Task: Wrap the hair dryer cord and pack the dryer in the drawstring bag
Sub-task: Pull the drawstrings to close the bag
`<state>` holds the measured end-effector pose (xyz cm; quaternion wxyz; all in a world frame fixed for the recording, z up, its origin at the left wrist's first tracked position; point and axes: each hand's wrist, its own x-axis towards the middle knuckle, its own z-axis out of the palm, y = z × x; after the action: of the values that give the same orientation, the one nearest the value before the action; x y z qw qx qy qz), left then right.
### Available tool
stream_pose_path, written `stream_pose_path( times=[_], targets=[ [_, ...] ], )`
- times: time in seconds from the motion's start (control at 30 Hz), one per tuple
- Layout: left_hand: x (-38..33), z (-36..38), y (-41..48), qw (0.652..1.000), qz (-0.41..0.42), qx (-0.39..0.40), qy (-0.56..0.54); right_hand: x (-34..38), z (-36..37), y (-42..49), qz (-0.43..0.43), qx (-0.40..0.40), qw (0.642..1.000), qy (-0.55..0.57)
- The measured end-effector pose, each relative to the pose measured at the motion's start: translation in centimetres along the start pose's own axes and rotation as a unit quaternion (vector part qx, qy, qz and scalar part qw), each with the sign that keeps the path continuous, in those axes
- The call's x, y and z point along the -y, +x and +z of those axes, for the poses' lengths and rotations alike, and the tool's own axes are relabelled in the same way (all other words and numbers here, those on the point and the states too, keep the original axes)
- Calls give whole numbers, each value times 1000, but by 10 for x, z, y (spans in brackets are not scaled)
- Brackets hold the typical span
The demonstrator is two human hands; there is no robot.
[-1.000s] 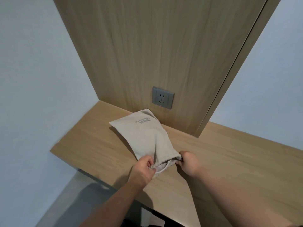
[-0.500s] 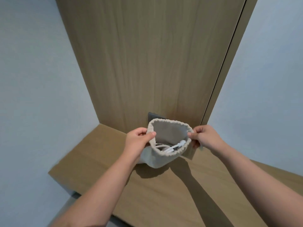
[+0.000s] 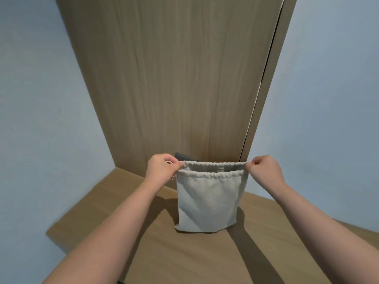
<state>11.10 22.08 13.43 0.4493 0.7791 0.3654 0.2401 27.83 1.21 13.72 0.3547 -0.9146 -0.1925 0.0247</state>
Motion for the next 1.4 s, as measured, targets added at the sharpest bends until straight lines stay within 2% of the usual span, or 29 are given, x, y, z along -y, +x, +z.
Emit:
stream_pose_path(
  times=[0.1, 0.17, 0.2, 0.27, 0.33, 0.43, 0.67, 0.8, 0.87, 1.0, 1.13, 1.23, 1.33, 1.4],
  targets=[
    [-7, 4, 1, 999, -16, 25, -14, -7, 0, 0, -37, -1, 998, -41],
    [-11, 6, 0, 999, -15, 34, -13, -6, -1, -4, -113, 29, 991, -66],
    [-12, 6, -1, 999, -14, 36, -7, -5, -2, -6, -177, 51, 979, -90],
    [-12, 8, -1, 999, -6, 47, 0, 3, -3, -13, -305, 105, 930, -174],
    [-13, 10, -2, 997, 10, 71, 3, 18, 1, -20, -373, 153, 884, -237],
    [-18, 14, -4, 993, 40, 113, 19, 34, 19, -18, -369, 203, 863, -279],
    [-10, -6, -5, 981, 65, 180, 34, 28, 36, 0, -327, 175, 900, -228],
    [-10, -23, -2, 973, 74, 190, 112, 26, 34, -1, -319, 180, 904, -221],
    [-14, -34, 2, 978, 94, 147, 118, 26, 29, -1, -326, 178, 898, -236],
    [-14, -47, 13, 989, 114, 19, 97, 28, 23, -1, -317, 154, 912, -209],
    [4, -33, 0, 959, 151, -56, 235, 33, 32, -9, -328, 161, 910, -195],
    [12, -20, -31, 949, 213, -119, 199, 30, 39, -13, -323, 143, 921, -166],
    [20, 5, -61, 960, 151, -12, 234, 29, 42, -16, -328, 142, 920, -163],
    [24, 17, -63, 976, 97, 47, 190, 30, 43, -19, -340, 146, 914, -165]
  ],
)
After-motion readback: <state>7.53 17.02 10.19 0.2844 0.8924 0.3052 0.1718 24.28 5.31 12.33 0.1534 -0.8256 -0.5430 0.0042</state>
